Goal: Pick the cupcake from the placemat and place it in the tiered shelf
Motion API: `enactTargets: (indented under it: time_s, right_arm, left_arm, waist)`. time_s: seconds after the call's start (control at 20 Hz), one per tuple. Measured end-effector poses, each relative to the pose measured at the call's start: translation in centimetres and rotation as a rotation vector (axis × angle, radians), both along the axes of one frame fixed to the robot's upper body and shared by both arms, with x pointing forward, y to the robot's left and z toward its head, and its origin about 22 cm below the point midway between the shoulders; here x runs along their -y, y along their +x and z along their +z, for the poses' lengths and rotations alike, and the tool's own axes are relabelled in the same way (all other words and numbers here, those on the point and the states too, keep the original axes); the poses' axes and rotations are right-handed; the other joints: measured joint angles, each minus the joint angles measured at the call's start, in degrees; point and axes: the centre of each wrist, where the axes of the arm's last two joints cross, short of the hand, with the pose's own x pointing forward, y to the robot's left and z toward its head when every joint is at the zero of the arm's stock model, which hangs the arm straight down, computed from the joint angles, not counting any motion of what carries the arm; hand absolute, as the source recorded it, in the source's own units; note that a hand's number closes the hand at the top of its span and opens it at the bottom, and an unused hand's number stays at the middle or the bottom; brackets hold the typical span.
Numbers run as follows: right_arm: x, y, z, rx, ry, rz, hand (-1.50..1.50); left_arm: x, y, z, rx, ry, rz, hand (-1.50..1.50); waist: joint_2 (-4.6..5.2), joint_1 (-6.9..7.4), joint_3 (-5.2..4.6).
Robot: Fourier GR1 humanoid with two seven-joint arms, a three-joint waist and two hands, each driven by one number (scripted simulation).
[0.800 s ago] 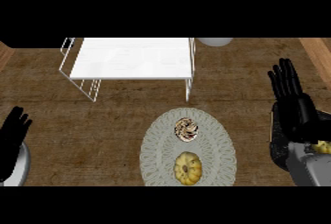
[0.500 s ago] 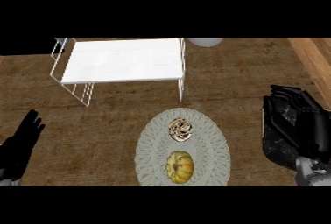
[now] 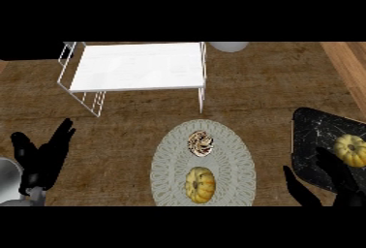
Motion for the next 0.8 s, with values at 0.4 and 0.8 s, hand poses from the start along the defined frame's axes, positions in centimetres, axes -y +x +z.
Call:
enactTargets:
  time_s: [0.4, 0.8]
  right_arm:
    - [-4.3, -4.6, 4.7, -0.092, 0.002, 0.183, -1.50]
    - [-6.6, -3.4, 9.4, -0.275, -0.037, 0.245, -1.50]
  left_arm:
    - [2.6, 1.0, 0.0, -0.003, 0.000, -0.038, 0.00]
    - [2.5, 1.6, 0.5, -0.012, -0.006, -0.069, 0.00]
  waist:
    - [0.09, 1.88, 0.01]
    - [0.43, 3.56, -0.16]
